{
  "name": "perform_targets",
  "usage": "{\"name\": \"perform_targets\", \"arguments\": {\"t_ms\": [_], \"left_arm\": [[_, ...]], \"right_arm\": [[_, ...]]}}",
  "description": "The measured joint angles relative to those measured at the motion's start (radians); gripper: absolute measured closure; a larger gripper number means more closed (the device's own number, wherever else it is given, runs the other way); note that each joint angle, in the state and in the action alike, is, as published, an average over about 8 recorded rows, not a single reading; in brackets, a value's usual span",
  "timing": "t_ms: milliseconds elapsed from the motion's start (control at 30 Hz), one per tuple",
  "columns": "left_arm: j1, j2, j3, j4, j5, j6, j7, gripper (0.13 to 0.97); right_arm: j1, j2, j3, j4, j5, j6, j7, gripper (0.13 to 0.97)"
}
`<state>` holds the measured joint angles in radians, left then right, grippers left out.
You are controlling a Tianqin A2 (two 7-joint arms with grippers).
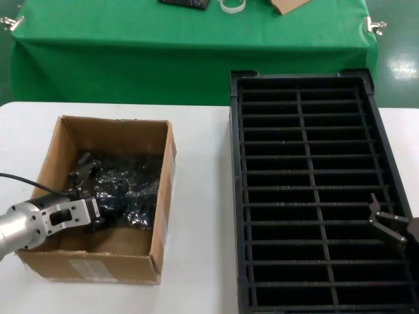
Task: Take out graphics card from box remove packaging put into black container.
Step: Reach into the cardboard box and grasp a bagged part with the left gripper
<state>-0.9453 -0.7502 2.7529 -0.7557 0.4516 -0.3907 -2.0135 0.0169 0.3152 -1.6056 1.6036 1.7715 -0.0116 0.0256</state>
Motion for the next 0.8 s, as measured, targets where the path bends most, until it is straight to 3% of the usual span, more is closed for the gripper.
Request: {"name": "perform_targets", "arguments": {"t_ms": [433,800], "left_arm": [[0.027,0.007,0.0,-0.008,-0.237,0.06,0.271,0.591],[0.049,0.001,0.0,-0.03,-0.342,0.08,0.38,0.772]], "right_arm": [[0.0,0.0,0.0,0.0,0.0,0.0,0.0,0.129],[0.0,0.0,0.0,0.0,0.0,0.0,0.0,0.129]]}}
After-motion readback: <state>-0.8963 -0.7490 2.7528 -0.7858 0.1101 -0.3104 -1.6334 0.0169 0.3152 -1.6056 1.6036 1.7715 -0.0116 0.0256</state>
